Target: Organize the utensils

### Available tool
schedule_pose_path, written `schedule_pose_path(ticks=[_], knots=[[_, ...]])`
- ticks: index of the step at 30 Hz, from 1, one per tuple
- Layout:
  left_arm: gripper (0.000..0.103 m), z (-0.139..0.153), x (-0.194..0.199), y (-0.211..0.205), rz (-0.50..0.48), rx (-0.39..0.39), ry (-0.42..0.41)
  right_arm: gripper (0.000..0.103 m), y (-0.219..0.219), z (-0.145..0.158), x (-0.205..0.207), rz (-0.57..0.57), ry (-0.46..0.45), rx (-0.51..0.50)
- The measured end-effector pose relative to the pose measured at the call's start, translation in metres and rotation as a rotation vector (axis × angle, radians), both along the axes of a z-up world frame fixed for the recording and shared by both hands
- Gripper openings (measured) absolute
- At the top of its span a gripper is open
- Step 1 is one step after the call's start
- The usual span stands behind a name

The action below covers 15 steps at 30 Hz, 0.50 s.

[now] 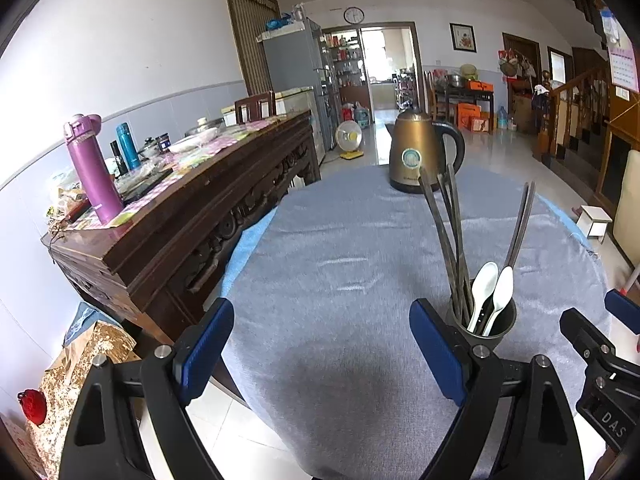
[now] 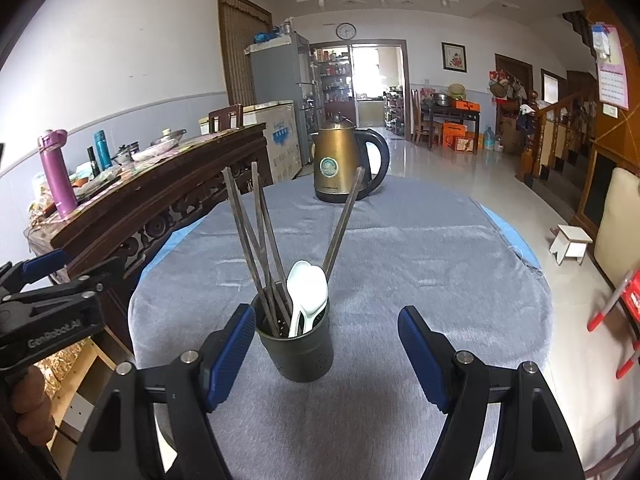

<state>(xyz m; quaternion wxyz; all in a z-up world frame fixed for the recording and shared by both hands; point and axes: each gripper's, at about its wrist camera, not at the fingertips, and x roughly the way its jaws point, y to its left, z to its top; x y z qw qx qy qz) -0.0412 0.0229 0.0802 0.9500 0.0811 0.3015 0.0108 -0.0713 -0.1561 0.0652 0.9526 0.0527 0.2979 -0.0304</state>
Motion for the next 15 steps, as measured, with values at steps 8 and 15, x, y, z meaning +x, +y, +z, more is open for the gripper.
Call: schedule_pose_path(ticks=[8,15], knots=[[0.09,0.027,-0.029,0.008,-0.007,-0.012,-0.07,0.077,0.004,0.018,-0.025,-0.012,-0.034,0.012],[0.09,0.061,-0.049,0.014,-0.004,-0.027,-0.165,0.079,0.014,0.039,-0.046,0.005,-0.081,-0.001]])
